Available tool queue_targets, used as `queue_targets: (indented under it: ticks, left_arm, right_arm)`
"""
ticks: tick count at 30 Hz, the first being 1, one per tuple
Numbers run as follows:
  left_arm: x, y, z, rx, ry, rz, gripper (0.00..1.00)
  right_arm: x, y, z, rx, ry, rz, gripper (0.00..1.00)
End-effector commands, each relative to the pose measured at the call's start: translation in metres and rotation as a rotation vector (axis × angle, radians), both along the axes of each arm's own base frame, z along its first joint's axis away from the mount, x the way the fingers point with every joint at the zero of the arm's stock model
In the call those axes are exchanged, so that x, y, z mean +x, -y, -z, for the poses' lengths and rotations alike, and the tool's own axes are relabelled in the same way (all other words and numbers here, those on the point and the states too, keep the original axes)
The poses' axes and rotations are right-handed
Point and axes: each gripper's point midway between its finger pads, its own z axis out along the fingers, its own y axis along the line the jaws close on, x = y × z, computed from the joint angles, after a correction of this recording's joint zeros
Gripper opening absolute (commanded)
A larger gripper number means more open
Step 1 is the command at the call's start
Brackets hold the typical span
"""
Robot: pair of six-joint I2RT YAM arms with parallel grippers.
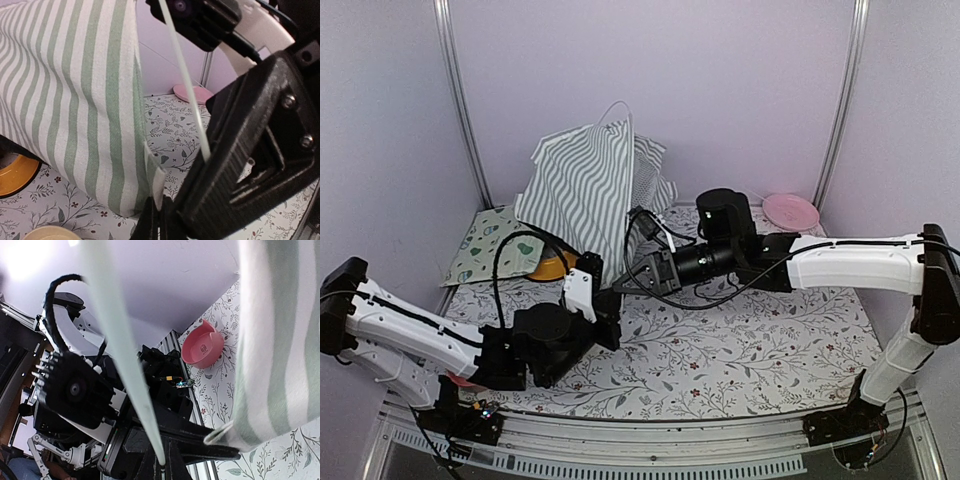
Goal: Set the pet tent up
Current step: Insert the tent pole into the pole socket of the pet tent.
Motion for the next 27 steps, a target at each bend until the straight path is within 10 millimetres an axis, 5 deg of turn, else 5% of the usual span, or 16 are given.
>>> queue_targets:
  ticks: [1, 9, 12, 18, 27]
  left_arm:
    - [-0.065, 0.008, 0.087, 0.333, -0.099, 0.271, 0.00]
    - [-0.070, -0.011, 0.103, 0.394, -0.116, 0.254, 0.00]
    - [-0.068, -0.014, 0.099, 0.399, -0.102, 0.225, 0.00]
    - [-0.064, -0.016, 0.094, 0.399, -0.076, 0.207, 0.00]
    - [-0.058, -0.017, 0.088, 0.419, -0.029, 0.173, 0.00]
  right_arm:
    - [0.081, 0.017, -0.119, 0.303, 0.221, 0.257, 0.00]
    - [0.079, 0.017, -0.113, 0.285, 0.178, 0.220, 0.00]
    - [0.066, 0.017, -0.083, 0.234, 0.093, 0.171, 0.00]
    - [0.008, 0.015, 0.012, 0.073, -0.116, 0.052, 0.00]
    - [-0.030, 0.026, 0.068, -0.032, -0.288, -0.016, 0.00]
